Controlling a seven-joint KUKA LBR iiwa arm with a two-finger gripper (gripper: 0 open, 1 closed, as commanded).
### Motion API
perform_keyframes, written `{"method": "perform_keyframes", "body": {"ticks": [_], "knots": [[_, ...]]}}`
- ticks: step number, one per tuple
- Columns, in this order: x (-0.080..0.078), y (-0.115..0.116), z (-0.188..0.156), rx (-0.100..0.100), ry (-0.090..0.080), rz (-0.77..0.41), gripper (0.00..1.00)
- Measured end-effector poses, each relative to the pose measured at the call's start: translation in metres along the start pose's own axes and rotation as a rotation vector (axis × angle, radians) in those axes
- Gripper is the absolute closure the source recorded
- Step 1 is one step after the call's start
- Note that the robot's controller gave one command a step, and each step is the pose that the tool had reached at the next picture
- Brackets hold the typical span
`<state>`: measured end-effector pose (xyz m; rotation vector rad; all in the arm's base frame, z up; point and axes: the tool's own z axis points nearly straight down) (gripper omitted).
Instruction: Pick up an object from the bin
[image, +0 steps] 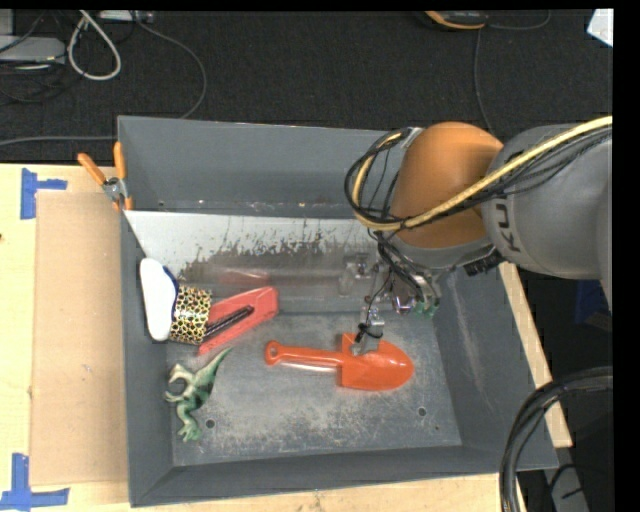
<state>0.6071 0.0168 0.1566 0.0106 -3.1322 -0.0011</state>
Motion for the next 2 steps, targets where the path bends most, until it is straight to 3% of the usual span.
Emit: {"method": "perform_keyframes", "body": {"ticks": [1, 2], "knots": [[-0.002, 0.0, -0.005, 0.0, -0.008, 0.0, 0.0], [0.037, -0.039, 0.092, -0.001, 0.005, -0.083, 0.0]]}}
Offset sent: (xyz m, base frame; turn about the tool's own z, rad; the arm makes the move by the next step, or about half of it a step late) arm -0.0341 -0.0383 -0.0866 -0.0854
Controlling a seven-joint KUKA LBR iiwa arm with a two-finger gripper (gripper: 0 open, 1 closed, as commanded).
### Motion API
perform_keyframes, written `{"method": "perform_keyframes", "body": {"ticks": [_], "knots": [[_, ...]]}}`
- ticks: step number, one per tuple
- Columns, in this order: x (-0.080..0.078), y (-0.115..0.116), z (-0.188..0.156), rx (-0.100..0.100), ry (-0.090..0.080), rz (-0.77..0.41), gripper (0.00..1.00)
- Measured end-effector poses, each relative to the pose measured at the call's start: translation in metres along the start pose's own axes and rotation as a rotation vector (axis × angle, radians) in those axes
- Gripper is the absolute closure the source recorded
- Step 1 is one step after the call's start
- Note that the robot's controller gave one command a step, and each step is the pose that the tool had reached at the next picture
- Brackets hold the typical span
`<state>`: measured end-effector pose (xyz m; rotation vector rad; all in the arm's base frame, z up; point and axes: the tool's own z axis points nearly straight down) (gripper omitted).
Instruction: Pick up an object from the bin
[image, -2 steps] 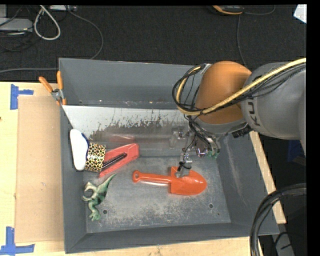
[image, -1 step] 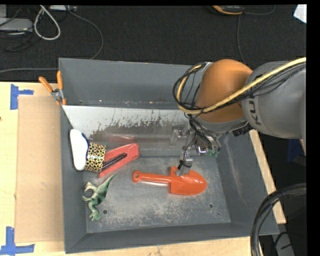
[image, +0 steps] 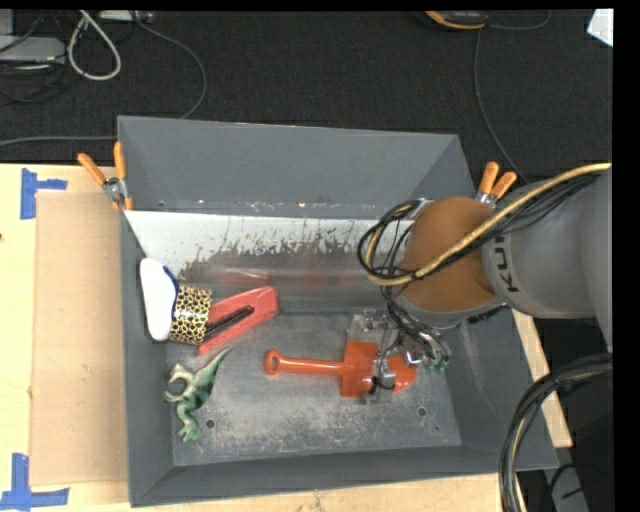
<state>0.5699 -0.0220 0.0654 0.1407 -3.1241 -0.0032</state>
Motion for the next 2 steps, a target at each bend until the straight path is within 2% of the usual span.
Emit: {"method": "perform_keyframes", "body": {"ticks": [1, 2], "knots": [[0.0065, 0.0071, -0.0038, 0.001, -0.021, -0.002, 0.0], [-0.0006, 0.0026, -0.0031, 0.001, -0.009, -0.001, 0.0]]}}
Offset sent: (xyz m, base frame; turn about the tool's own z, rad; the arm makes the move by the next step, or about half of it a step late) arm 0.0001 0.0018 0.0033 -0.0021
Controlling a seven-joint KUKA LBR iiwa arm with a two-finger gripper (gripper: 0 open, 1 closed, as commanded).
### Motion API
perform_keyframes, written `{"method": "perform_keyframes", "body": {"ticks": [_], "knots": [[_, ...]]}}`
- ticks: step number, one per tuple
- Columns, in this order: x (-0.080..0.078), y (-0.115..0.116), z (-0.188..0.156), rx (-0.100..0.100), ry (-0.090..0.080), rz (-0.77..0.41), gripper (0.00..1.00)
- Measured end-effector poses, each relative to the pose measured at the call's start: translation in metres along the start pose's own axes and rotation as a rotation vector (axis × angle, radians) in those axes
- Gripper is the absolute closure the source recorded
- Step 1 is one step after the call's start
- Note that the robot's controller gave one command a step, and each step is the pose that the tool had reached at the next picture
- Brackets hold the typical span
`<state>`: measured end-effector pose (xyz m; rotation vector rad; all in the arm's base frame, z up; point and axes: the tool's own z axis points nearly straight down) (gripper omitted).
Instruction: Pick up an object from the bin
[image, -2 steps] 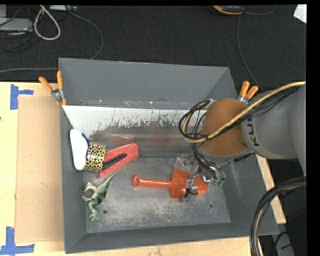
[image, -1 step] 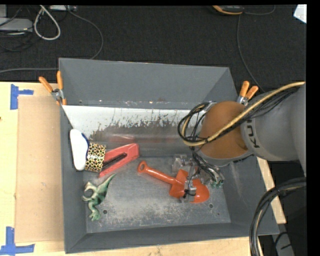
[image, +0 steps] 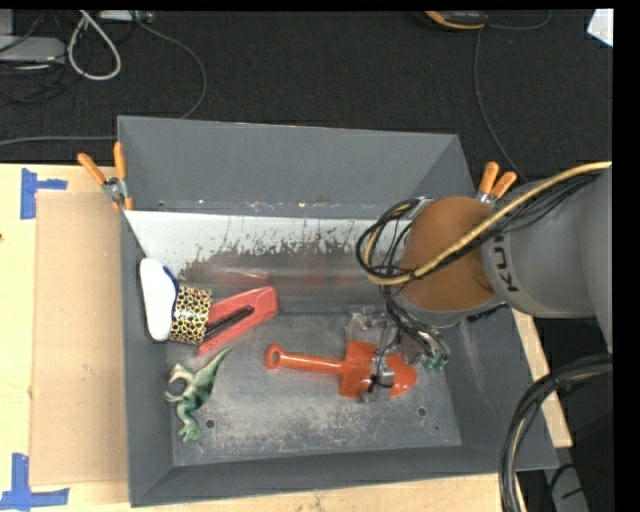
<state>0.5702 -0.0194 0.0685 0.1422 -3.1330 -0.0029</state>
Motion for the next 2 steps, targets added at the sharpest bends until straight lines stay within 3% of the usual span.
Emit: {"method": "perform_keyframes", "body": {"ticks": [1, 2], "knots": [[0.0058, 0.0039, -0.0002, -0.001, -0.008, -0.001, 0.0], [-0.0002, 0.0017, -0.0022, -0.001, -0.003, 0.001, 1.0]]}}
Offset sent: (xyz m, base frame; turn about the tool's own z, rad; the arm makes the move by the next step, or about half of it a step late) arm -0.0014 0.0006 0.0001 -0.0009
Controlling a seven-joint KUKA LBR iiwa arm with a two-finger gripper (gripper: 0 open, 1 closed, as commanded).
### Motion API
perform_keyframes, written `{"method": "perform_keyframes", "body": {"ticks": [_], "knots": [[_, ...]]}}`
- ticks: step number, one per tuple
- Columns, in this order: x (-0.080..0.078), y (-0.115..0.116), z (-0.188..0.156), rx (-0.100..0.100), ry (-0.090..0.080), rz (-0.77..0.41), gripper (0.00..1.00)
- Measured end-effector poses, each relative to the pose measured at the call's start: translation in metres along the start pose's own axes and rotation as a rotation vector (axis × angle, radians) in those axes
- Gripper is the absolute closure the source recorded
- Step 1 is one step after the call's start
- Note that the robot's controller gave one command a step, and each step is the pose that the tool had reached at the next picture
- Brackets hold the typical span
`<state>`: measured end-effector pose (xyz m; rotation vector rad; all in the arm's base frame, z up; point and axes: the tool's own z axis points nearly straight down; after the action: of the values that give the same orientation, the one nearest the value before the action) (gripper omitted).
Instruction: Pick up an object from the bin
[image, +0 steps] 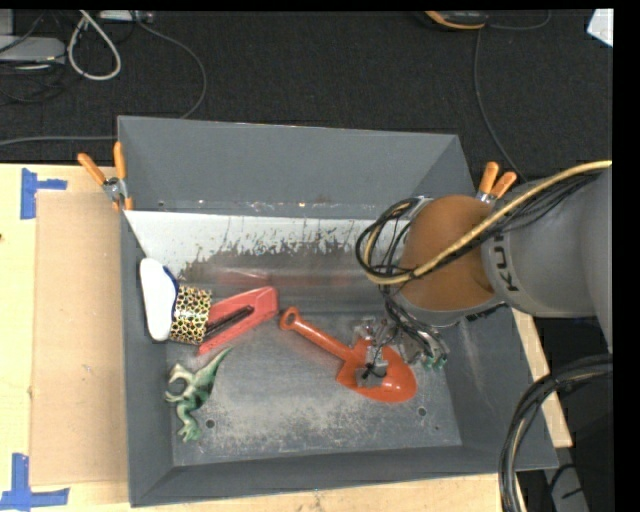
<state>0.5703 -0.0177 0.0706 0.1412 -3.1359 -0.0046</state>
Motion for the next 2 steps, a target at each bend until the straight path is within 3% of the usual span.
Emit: {"method": "perform_keyframes", "body": {"ticks": [2], "knots": [[-0.0002, 0.0001, -0.001, 0.0, 0.0, 0.0, 1.0]]}}
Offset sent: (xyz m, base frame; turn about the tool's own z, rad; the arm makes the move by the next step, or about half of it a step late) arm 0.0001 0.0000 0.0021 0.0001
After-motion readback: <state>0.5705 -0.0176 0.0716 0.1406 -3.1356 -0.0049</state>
